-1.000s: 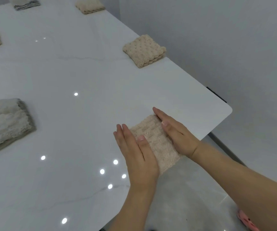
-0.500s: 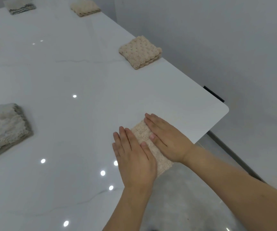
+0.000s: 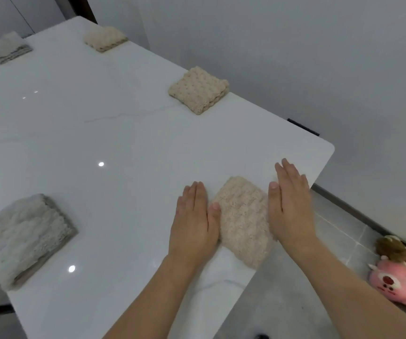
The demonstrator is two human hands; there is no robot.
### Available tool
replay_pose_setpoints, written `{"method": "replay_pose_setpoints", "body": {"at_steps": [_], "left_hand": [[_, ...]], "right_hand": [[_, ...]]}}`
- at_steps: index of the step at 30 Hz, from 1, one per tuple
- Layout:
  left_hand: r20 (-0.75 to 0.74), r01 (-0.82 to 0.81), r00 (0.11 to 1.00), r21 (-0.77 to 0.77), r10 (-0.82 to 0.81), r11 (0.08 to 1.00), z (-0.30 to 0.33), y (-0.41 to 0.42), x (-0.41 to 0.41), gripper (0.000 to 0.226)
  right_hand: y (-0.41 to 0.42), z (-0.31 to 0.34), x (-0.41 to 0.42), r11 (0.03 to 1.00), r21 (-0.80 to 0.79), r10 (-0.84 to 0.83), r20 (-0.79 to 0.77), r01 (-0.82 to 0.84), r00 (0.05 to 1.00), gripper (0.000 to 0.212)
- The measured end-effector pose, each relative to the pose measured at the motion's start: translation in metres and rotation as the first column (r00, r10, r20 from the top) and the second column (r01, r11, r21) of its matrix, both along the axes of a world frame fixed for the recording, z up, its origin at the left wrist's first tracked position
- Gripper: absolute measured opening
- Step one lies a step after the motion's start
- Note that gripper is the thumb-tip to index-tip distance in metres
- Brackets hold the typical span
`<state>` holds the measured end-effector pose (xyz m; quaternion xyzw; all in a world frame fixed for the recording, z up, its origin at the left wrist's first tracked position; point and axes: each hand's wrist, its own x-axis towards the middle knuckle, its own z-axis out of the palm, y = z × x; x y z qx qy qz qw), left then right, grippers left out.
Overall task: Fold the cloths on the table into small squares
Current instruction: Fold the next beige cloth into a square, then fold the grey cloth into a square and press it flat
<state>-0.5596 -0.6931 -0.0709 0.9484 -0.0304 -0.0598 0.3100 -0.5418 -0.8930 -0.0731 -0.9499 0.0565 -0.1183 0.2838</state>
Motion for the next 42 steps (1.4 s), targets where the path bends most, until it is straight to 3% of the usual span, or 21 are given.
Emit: {"method": "replay_pose_setpoints", "body": {"at_steps": [3, 5, 14, 18, 21, 24, 29, 35, 39, 42], "left_hand": [[0.017, 0.335, 0.942, 0.003, -0.335, 0.942, 0.001, 0.027, 0.027, 0.057], [0.0, 0.444, 0.896, -0.042, -0.445, 0.895, 0.002, 0.033, 0.043, 0.056], [-0.086, 0.443, 0.841, -0.456, -0.534, 0.772, 0.006, 0.006, 0.059, 0.055], [-0.081, 0.52, 0.8, -0.402, -0.595, 0.754, 0.006, 0.005, 0.064, 0.055], [-0.017, 0.675, 0.733, -0.112, -0.681, 0.729, 0.001, 0.005, 0.072, 0.055], [0.044, 0.724, 0.68, 0.118, -0.732, 0.68, -0.008, 0.008, 0.077, 0.057], [0.1, 0.703, 0.663, 0.259, -0.742, 0.662, -0.018, 0.009, 0.075, 0.059], [0.067, 0.718, 0.665, 0.216, -0.744, 0.661, -0.011, 0.011, 0.078, 0.06], [0.152, 0.574, 0.766, 0.276, -0.625, 0.771, 0.004, 0.018, 0.091, 0.064], [0.161, 0.475, 0.816, 0.359, -0.555, 0.803, 0.015, 0.024, 0.11, 0.07]], "right_hand": [[0.02, 0.002, -0.03, 0.905, 0.347, -0.223, -0.111, 0.248, 0.969, 0.051], [0.033, 0.0, -0.043, 0.812, 0.47, -0.306, -0.16, 0.345, 0.938, 0.052], [0.065, 0.0, -0.049, 0.74, 0.564, -0.33, -0.173, 0.368, 0.928, 0.055], [0.065, -0.004, -0.044, 0.803, 0.471, -0.335, -0.149, 0.365, 0.93, 0.056], [0.065, -0.012, -0.043, 0.89, 0.288, -0.324, -0.144, 0.353, 0.935, 0.058], [0.066, -0.018, -0.041, 0.937, 0.028, -0.338, -0.195, 0.349, 0.921, 0.069], [0.068, -0.022, -0.038, 0.917, -0.251, -0.372, -0.248, 0.312, 0.894, 0.073], [0.054, 0.001, -0.03, 0.927, -0.336, -0.298, -0.39, 0.166, 0.871, 0.071], [0.037, 0.028, 0.0, 0.958, -0.281, -0.173, -0.377, 0.066, 0.91, 0.063], [0.036, 0.038, 0.032, 0.972, -0.235, -0.08, -0.34, -0.003, 0.937, 0.062]]}}
